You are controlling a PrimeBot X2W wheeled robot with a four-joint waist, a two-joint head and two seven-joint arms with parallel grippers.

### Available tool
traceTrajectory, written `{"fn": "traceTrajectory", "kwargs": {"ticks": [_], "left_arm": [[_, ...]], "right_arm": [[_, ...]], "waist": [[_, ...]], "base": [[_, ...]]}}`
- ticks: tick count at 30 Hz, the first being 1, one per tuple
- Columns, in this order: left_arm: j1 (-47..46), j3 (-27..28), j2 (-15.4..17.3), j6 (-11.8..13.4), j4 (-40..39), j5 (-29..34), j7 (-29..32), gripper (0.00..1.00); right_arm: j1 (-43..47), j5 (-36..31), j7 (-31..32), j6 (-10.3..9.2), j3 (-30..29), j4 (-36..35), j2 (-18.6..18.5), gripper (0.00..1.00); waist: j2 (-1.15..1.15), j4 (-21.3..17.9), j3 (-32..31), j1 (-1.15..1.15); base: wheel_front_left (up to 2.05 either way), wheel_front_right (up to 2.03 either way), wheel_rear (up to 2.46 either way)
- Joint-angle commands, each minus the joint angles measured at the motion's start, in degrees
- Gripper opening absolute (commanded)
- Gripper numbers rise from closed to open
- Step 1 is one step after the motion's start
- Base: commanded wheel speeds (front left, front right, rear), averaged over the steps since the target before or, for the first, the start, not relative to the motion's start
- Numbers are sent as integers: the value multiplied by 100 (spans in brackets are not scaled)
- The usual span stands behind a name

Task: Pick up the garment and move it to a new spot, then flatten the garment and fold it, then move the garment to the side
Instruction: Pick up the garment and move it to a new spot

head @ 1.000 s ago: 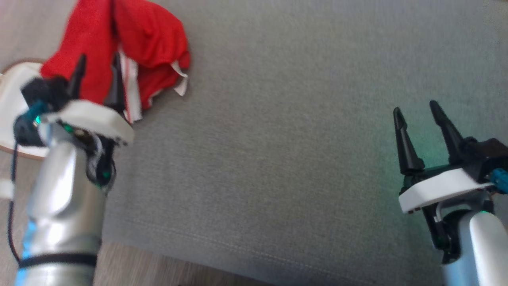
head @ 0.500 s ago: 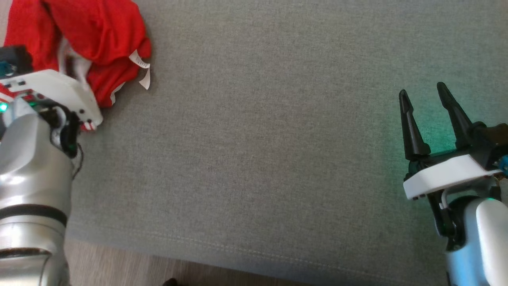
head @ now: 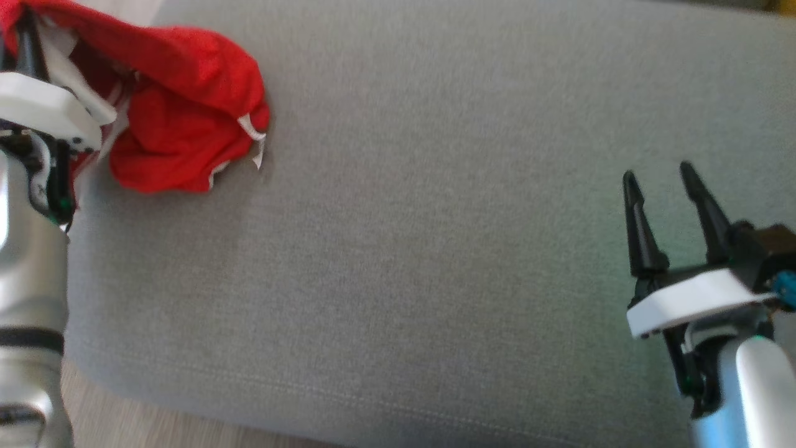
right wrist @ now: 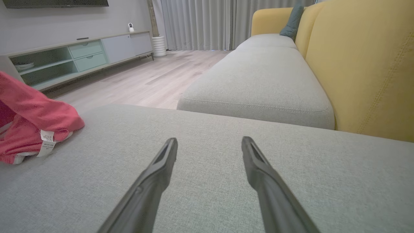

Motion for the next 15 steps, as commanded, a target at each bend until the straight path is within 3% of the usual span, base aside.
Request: {"fn": "traceTrajectory", "kwargs": {"ticks": [1,7,15], "left_arm": [[13,110,343,17,-331,46,-68,0],[1303,19,312,104,-2274,47,97,0],[3031,-300,-44,400,-4754,-69,936,0]], "right_arm": [[1,25,-67,-4,123,-184,22,100],[354,170,-132,-4,136,-172,130,100],[544,290,-99,-4,108,-361,160,100]], "waist": [[0,-5,-322,0],[0,-287,-968,0],[0,-875,-1039,0]], "base": [[0,0,0],[0,0,0],[0,0,0]]}}
